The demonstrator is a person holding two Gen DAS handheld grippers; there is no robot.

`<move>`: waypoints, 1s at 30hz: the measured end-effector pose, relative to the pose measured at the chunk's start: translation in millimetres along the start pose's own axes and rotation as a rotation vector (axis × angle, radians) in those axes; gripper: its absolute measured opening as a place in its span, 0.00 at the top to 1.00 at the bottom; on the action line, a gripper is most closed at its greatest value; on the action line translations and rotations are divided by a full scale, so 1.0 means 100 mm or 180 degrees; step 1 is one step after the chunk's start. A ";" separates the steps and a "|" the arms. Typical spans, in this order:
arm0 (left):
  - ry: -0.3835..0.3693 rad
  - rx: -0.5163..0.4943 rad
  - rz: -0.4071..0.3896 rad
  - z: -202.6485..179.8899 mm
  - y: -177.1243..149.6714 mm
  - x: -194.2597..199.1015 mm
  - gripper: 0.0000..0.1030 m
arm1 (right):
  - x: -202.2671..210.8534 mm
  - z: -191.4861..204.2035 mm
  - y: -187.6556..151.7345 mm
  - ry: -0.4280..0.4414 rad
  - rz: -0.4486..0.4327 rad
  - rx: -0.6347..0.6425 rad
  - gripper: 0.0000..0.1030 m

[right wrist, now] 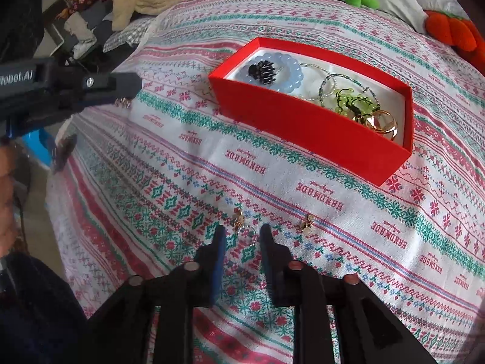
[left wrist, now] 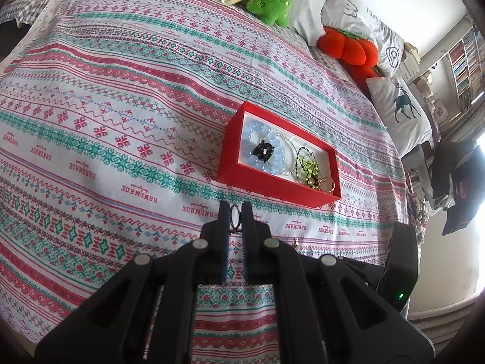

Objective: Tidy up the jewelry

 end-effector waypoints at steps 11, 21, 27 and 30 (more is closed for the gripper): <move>0.0001 0.0001 0.0024 0.02 -0.03 -0.01 0.92 | -0.24 0.16 -0.11 -0.0379 -0.0123 0.0554 0.58; -0.0018 -0.0041 0.0029 -0.04 -0.02 -0.03 0.92 | -0.21 0.25 -0.19 -0.0421 -0.0238 0.0747 0.87; -0.0032 -0.0045 0.0011 -0.05 -0.01 0.00 0.92 | -0.11 0.27 -0.24 -0.0398 -0.0241 0.0740 0.87; -0.0053 -0.0057 0.0000 -0.06 0.00 0.02 0.92 | -0.01 0.27 -0.27 -0.0366 -0.0275 0.0733 0.87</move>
Point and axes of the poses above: each gripper's, at about its wrist camera, not at the fingertips, and x roughly against the way its jaws point, z to its left, y to its top, the point moved 6 cm from there along -x, roughly the way its jaws point, and after that the axes turned 6 degrees about z, right-handed, at the moved point
